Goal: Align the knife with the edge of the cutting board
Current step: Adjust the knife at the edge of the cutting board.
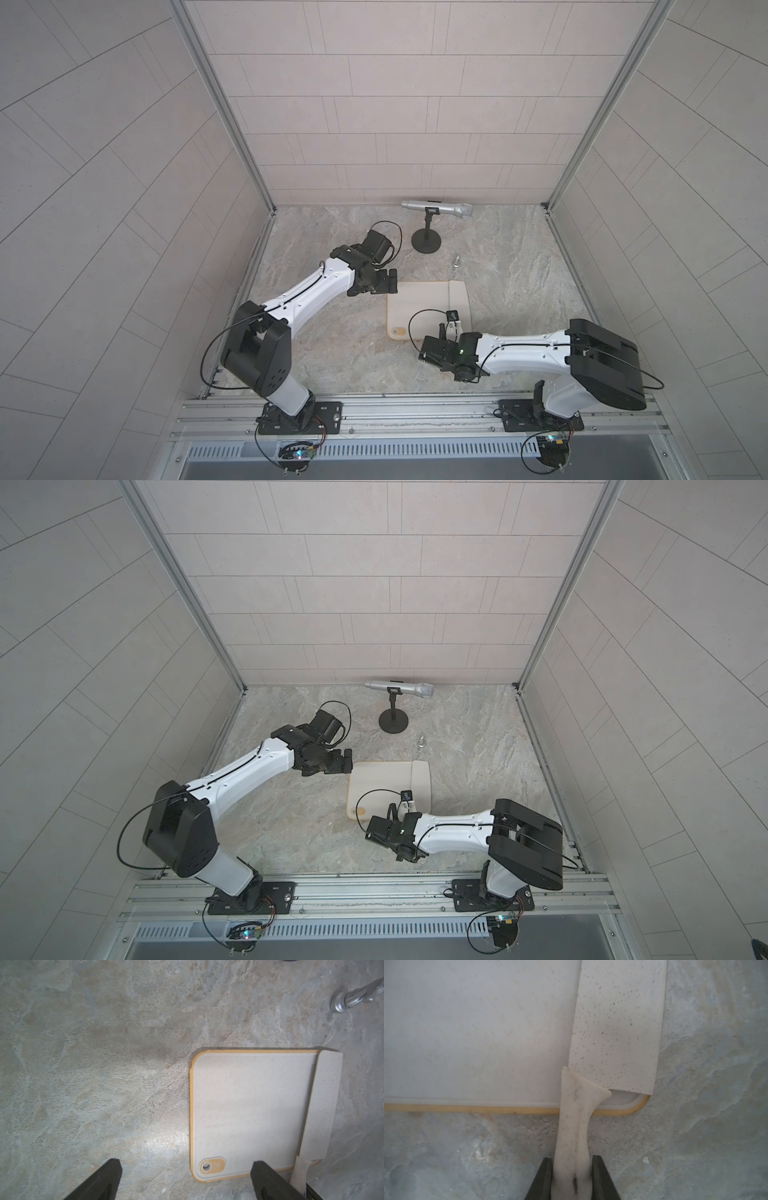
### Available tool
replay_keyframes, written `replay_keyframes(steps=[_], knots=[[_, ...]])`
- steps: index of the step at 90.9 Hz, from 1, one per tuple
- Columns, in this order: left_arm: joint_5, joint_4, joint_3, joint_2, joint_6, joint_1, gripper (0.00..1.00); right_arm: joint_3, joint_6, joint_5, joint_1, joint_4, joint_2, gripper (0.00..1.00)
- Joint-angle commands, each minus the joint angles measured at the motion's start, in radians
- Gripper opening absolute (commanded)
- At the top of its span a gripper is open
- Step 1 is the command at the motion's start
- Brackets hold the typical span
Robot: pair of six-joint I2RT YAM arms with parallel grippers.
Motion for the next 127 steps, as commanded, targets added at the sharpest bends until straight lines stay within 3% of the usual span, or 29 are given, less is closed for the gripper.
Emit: replay_keyframes(steps=[1, 127], knots=[[-0.005, -0.027, 0.022, 0.007, 0.012, -0.005, 1.00, 0.023, 0.005, 0.023, 0.010, 0.010, 0.015, 0.21], [-0.008, -0.026, 0.022, 0.006, 0.012, -0.006, 1.00, 0.049, 0.038, 0.030, 0.040, -0.009, 0.050, 0.18]])
